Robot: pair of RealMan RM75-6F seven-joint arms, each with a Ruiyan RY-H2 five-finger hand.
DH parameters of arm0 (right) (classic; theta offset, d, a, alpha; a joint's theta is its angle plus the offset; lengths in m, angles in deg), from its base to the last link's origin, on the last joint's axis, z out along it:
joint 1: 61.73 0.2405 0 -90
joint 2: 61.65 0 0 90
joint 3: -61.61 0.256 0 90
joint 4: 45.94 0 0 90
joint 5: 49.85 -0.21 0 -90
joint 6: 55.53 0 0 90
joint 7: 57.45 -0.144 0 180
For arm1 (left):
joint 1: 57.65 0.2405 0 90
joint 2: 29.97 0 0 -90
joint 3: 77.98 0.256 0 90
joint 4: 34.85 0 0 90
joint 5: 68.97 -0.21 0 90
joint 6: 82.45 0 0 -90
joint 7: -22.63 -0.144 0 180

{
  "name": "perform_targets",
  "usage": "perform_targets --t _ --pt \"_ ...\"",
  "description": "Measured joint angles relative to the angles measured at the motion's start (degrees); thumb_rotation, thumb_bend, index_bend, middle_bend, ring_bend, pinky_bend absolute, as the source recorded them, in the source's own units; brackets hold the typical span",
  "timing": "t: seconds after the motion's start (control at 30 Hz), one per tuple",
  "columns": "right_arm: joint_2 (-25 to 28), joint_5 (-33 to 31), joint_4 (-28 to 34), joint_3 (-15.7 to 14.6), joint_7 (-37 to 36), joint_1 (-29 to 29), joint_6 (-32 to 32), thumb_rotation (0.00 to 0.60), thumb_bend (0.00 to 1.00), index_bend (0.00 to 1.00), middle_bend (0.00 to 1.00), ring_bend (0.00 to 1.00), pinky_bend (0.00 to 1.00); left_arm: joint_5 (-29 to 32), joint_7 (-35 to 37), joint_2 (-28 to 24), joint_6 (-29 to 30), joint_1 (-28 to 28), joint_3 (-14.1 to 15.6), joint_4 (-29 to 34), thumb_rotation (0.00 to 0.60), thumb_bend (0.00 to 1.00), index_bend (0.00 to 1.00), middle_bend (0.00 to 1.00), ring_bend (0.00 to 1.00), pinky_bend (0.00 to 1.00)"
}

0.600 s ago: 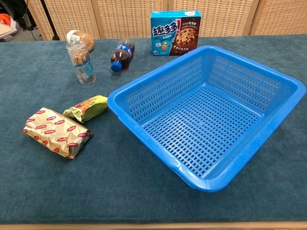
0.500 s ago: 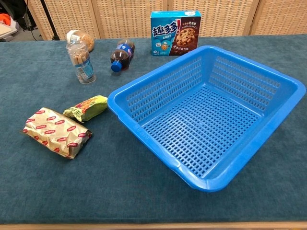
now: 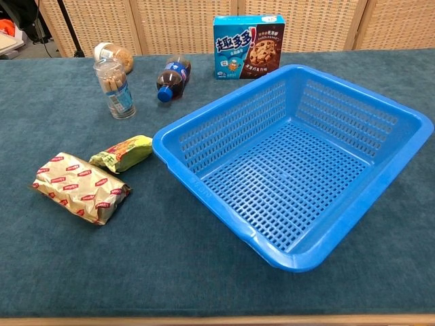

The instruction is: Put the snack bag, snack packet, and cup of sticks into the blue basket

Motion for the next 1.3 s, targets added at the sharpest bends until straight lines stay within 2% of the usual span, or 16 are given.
perform_targets --t 0.43,0.63,0.87,1.03,1.3 --pt "0.50 0.25 0.01 -0.16 -1.01 -0.20 -0.25 0.600 0.13 0.09 0.00 0.00 0.00 -0.32 -0.80 -0.19 -0.33 -0.13 0.45 0.98 0.600 0.20 0.03 0.00 0.00 0.10" --pt "0.53 -0.15 0.04 -0.01 -0.95 -0.20 -0.15 0.600 0.13 0.09 0.00 0.00 0.00 0.35 -1.06 -1.09 -3.05 -1.20 0.56 2.35 0.600 0.20 0.03 0.00 0.00 0.10" --pt "0.77 0.46 0.47 -0.05 -0.97 -0.39 -0.79 0.600 0.13 0.09 0.00 0.00 0.00 2.70 -3.14 -4.34 -11.14 -5.31 -0.03 5.15 0.600 0.19 0.03 0.00 0.00 0.10" --pt "1.04 1.06 0.69 -0.19 -1.36 -0.52 -1.14 0.600 0.13 0.09 0.00 0.00 0.00 5.74 -5.18 -6.57 -19.97 -10.48 -0.87 7.18 0.600 0.19 0.04 0.00 0.00 0.10" --pt "1.66 2.03 1.10 -0.32 -2.43 -0.77 -1.90 0.600 0.13 0.09 0.00 0.00 0.00 11.68 -11.35 -6.43 -29.38 -18.05 -2.29 7.92 0.600 0.19 0.07 0.00 0.00 0.10"
